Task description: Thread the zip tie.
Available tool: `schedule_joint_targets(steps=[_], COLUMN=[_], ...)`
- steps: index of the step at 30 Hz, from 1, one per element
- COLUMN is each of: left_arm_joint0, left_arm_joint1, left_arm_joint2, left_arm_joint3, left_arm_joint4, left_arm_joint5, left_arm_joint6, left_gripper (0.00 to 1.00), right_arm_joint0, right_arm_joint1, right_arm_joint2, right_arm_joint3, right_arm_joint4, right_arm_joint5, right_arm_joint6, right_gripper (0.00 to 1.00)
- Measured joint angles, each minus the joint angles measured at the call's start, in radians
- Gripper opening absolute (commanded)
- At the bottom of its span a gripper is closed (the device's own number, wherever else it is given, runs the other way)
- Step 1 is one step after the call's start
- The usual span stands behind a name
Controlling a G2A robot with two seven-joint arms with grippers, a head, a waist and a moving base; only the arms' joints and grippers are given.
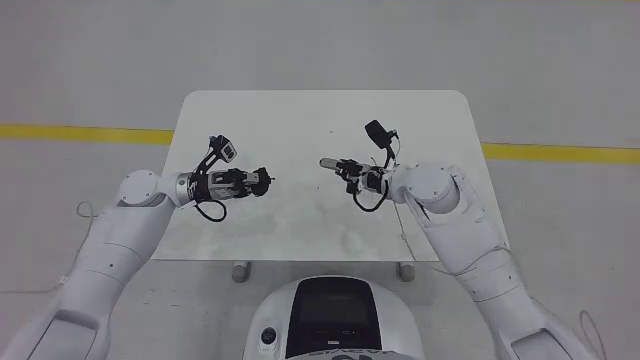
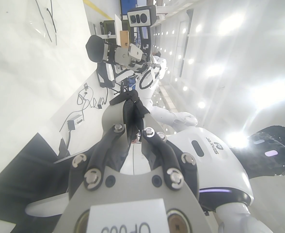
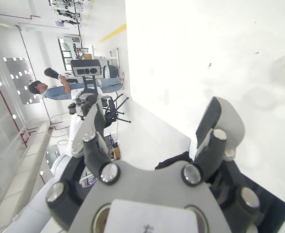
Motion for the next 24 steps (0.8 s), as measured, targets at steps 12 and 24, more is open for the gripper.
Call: schedule_joint_targets(steps=[12,24], left_arm_joint0=[0.0,0.0], left_arm_joint1=[0.0,0.0], left_arm_joint2=[0.0,0.0], left_arm_joint3=[0.0,0.0], left_arm_joint4=[0.0,0.0], left_arm_joint5=[0.0,0.0], left_arm_joint6=[0.0,0.0], left_gripper=[0.0,0.0], right_arm_joint0=[0.012,0.037], right_arm_joint1=[0.004,-0.035], right_arm_joint2=[-0.019,0.026], right_arm_joint3=[0.021,0.106], right_arm_joint4=[-0.11,-0.389], right_arm_joint5=[0.0,0.0], right_arm_joint6=[-0.021,0.086], right_gripper=[1.0,1.0])
